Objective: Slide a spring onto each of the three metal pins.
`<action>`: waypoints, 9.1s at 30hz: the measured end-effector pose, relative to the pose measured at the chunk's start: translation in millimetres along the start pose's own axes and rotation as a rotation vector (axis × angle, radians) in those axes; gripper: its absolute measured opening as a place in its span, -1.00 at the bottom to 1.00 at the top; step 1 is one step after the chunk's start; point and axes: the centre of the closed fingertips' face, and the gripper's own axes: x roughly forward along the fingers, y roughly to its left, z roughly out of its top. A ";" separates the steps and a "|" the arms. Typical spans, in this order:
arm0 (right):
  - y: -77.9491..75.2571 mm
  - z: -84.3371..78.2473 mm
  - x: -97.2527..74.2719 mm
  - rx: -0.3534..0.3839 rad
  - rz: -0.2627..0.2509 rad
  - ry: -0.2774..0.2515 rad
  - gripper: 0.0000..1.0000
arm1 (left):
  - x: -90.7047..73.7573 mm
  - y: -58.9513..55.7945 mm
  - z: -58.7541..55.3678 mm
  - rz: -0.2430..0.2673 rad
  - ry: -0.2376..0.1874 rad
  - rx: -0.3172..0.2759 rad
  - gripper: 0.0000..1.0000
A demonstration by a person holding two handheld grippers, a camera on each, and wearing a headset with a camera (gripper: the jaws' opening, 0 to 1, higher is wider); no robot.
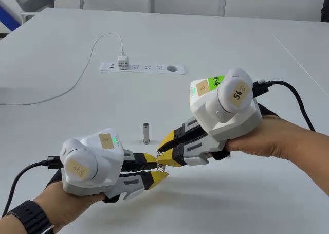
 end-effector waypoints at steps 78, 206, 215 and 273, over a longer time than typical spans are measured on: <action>-83.1 49.0 1.4 -0.026 -0.125 -0.043 -0.78 | -45.7 34.9 -17.7 0.202 -0.072 -0.206 0.37; -89.2 -4.1 36.8 0.078 -0.149 0.019 -0.61 | -50.3 40.8 -19.2 0.220 -0.067 -0.222 0.36; -81.2 -8.7 23.5 0.071 -0.165 0.012 -0.60 | -49.6 40.8 -19.1 0.218 -0.066 -0.219 0.35; -74.9 -79.7 -15.6 0.121 -0.203 0.125 -0.60 | -44.3 35.4 -15.1 0.199 -0.064 -0.207 0.33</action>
